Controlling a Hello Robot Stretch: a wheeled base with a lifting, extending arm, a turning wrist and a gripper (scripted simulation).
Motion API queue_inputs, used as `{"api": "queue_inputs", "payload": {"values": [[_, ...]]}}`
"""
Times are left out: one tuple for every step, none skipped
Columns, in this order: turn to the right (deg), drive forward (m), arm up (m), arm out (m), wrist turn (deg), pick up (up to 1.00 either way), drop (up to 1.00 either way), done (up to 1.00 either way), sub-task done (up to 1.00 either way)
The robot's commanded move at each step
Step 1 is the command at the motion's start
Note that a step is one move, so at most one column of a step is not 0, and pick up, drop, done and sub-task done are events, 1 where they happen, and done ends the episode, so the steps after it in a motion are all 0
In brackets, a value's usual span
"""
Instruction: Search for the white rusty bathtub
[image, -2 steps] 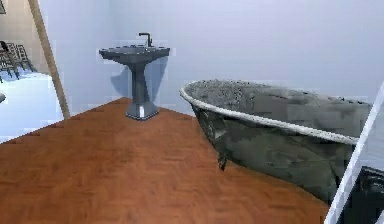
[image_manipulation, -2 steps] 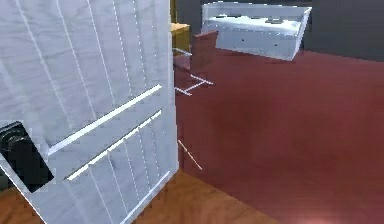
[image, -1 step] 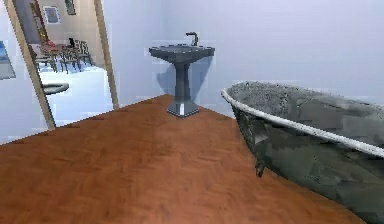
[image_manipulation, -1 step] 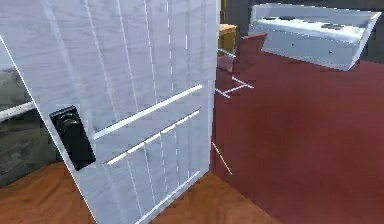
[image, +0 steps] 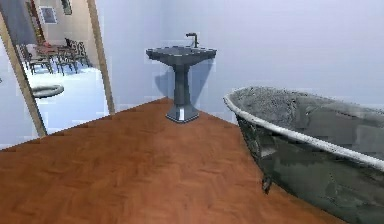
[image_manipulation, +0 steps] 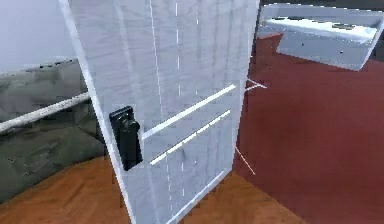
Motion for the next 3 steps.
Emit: {"api": "queue_inputs", "payload": {"values": [[15.0, 0.0, 0.0, 0.0, 0.0, 0.0, 0.0, 0.0, 0.0], [0.0, 0.55, 0.0, 0.0, 0.0, 0.0, 0.0, 0.0, 0.0], [39.0, 0.0, 0.0, 0.0, 0.0, 0.0, 0.0, 0.0, 0.0]]}}
